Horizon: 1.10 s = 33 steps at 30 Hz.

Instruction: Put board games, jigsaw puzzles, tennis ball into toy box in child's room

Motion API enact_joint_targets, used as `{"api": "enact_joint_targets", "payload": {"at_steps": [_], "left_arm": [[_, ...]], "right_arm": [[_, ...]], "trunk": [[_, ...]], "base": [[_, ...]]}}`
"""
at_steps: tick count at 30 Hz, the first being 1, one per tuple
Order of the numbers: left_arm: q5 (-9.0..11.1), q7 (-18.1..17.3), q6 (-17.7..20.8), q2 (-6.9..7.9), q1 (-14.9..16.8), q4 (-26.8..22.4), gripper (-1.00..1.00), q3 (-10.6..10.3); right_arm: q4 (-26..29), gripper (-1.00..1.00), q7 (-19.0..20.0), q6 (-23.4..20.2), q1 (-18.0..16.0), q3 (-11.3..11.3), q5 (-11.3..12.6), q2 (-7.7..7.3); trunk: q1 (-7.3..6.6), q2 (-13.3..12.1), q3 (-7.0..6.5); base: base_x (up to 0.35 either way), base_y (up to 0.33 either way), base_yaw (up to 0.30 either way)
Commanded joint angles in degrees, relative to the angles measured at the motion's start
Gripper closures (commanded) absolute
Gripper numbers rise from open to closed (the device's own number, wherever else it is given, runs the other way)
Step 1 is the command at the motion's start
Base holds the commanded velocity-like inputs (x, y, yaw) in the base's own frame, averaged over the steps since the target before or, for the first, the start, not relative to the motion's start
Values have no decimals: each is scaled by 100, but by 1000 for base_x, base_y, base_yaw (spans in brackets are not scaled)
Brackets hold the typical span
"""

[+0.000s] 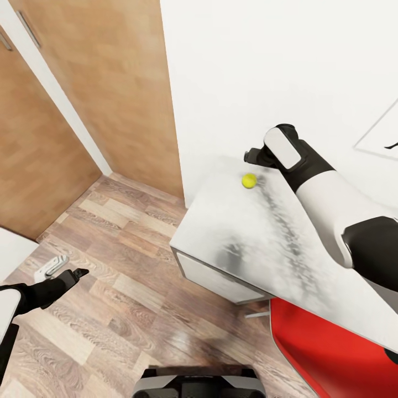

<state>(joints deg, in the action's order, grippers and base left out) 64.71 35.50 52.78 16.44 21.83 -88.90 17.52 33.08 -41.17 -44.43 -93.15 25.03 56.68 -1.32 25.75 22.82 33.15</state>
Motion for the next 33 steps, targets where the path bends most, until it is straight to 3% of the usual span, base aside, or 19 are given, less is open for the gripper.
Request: {"api": "enact_joint_targets", "payload": {"at_steps": [1,7,18,33], "left_arm": [[58,60,17,0,4,-6,-100,2],[54,65,20,0,5,-5,-100,0],[51,58,21,1,5,-8,-100,-1],[51,54,21,7,5,-12,-100,3]], "right_arm": [[5,-100,-49,4,-30,46,59,-9],[0,-100,-49,50,-86,46,32,-4],[-3,-100,-49,87,-113,46,-306,56],[-3,-100,-42,92,-111,48,-411,70]], "trunk": [[3,10,18],[3,10,72],[3,10,174],[3,10,315]], "base": [[0,0,12],[0,0,33],[0,0,56],[0,0,64]]}}
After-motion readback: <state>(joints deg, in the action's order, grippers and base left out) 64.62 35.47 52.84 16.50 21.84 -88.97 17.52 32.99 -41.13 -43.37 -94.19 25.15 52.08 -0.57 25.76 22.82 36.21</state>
